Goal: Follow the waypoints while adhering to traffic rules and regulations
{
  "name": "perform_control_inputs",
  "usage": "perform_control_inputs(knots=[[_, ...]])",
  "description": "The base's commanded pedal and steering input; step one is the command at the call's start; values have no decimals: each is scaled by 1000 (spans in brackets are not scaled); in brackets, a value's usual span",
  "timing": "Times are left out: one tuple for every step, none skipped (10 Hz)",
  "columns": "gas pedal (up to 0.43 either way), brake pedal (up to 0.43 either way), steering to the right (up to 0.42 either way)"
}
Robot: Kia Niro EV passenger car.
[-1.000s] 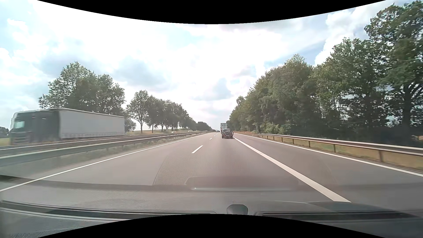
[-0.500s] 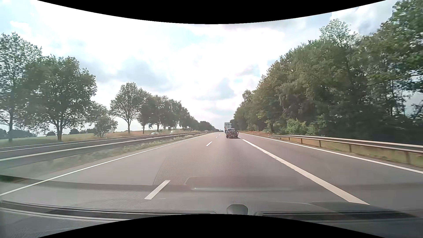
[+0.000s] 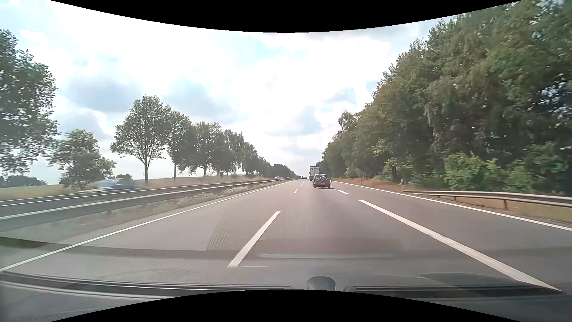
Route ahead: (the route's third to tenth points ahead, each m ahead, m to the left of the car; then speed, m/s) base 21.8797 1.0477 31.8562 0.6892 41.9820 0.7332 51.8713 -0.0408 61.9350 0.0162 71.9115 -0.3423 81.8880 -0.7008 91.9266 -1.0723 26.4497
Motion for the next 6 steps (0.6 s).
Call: perform_control_inputs(knots=[[449, 0, -6], [449, 0, -6], [449, 0, -5], [449, 0, -4], [449, 0, -3], [449, 0, -3]])
